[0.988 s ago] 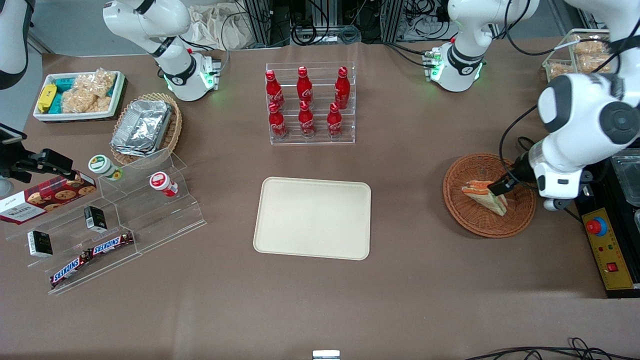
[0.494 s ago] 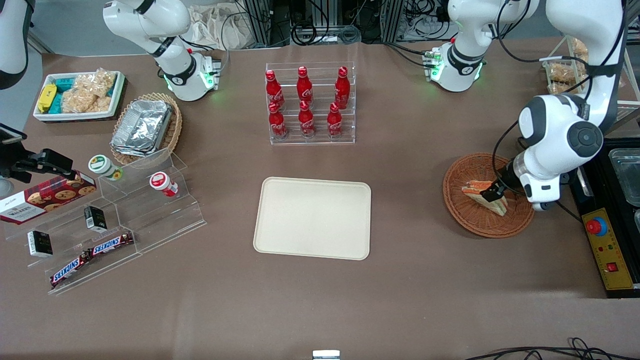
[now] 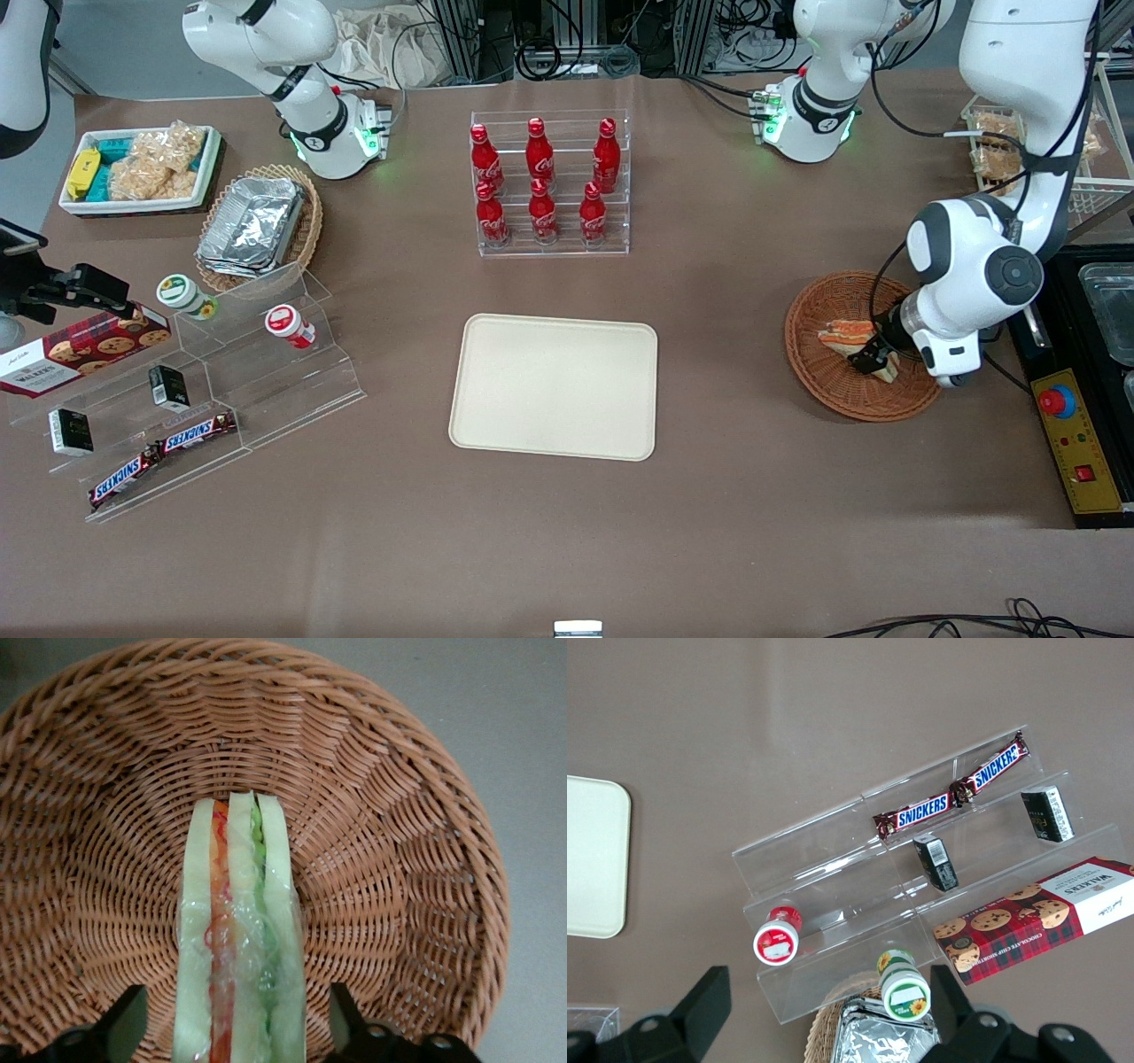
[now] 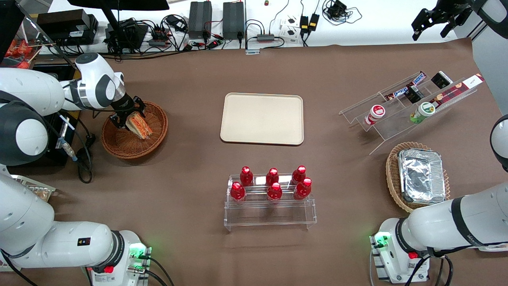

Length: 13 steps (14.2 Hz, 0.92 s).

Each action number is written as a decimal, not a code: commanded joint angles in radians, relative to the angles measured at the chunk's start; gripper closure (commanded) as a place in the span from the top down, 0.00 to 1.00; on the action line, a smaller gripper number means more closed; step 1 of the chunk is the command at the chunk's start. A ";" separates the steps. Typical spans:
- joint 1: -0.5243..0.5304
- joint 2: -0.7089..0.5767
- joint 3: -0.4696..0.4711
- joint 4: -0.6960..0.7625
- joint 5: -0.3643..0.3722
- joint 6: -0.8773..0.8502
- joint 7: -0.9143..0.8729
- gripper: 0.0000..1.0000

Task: Place sandwich from basket to tray
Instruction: 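Lower the left gripper onto the wrapped sandwich and close on it, then lift the sandwich out of the basket and carry it toward the tray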

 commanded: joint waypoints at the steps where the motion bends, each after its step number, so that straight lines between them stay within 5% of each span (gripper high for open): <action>1: 0.001 -0.003 0.000 0.007 0.021 0.004 -0.023 0.13; 3: 0.001 -0.023 0.000 0.008 0.021 -0.009 -0.017 0.00; 13: -0.038 -0.155 -0.064 0.409 0.001 -0.618 0.279 0.00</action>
